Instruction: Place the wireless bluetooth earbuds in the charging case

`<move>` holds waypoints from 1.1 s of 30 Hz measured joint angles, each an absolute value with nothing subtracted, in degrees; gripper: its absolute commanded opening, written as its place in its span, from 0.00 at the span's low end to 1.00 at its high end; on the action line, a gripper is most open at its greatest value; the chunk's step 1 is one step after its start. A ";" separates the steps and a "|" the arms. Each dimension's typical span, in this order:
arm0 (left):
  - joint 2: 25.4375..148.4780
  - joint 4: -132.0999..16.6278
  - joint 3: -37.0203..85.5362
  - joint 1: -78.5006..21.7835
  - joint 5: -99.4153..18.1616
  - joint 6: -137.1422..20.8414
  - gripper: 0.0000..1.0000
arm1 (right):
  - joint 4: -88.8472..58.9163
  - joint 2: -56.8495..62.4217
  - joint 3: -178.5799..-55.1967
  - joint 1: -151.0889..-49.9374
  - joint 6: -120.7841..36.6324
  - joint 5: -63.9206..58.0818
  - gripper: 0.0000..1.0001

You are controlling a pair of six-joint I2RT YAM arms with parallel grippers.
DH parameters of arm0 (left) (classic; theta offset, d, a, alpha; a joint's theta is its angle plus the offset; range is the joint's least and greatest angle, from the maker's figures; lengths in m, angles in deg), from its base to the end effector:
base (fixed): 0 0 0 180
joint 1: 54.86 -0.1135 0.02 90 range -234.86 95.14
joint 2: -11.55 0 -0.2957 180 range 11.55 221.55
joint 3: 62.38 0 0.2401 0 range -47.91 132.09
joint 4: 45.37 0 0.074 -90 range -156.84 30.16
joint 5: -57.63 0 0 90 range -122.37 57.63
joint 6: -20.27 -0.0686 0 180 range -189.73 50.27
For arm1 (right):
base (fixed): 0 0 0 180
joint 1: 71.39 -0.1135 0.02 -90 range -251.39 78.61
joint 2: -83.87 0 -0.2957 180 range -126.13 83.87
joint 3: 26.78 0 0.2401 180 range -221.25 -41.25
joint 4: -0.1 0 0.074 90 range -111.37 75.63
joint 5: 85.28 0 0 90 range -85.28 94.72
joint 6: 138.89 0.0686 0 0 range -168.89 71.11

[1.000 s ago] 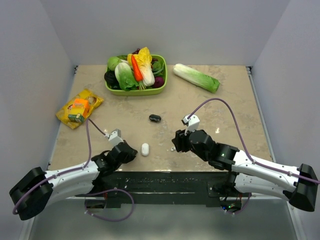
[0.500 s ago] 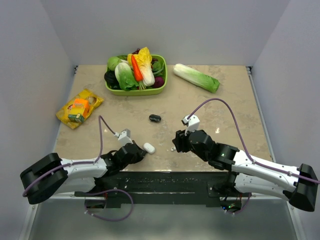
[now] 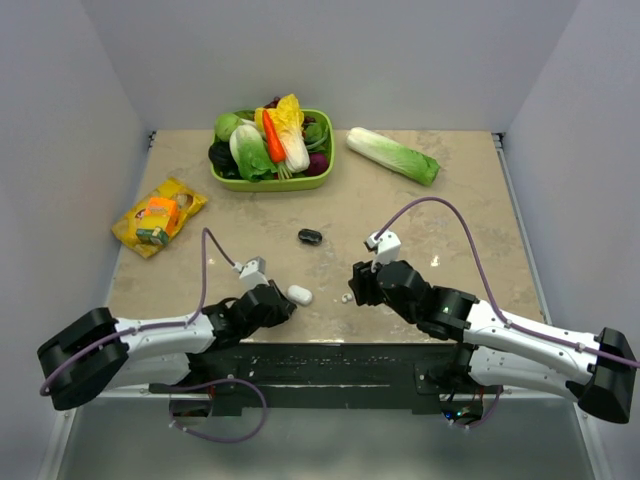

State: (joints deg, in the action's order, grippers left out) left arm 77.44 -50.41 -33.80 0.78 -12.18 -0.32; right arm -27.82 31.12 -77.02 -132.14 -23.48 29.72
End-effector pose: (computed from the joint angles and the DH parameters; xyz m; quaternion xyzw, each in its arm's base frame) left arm 0.1282 -0.1455 0.1446 -0.1783 0.8856 -0.2789 0.3257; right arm 0.1222 0.1588 0.2694 -0.1547 0.8400 0.1940 0.4825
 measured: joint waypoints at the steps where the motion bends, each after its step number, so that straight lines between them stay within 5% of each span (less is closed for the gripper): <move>1: 76.00 -52.09 -33.80 0.91 -12.14 -0.72 0.40 | -28.19 31.18 -77.04 -132.14 -23.59 29.89 0.56; 4: 69.42 -58.32 -33.72 1.54 -12.22 -2.62 0.57 | -29.68 32.01 -77.15 -132.14 -23.98 30.76 0.57; 8: 61.75 -64.72 -33.50 2.13 -11.98 -6.51 1.00 | -30.40 32.93 -78.05 -132.14 -24.44 31.03 0.58; 22: 81.81 -67.68 -16.60 2.35 -8.47 -32.13 1.00 | -30.40 32.49 -78.53 -132.14 -24.73 31.00 0.60; 33: 89.53 -68.88 -11.42 2.35 -9.23 -37.09 1.00 | -30.40 32.49 -78.53 -132.14 -24.73 30.94 0.60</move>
State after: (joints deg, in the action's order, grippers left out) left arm 89.53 -68.88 -11.42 2.35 -9.23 -37.09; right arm -30.40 32.49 -78.53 -132.14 -24.73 30.94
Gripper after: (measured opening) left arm 0.997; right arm 0.597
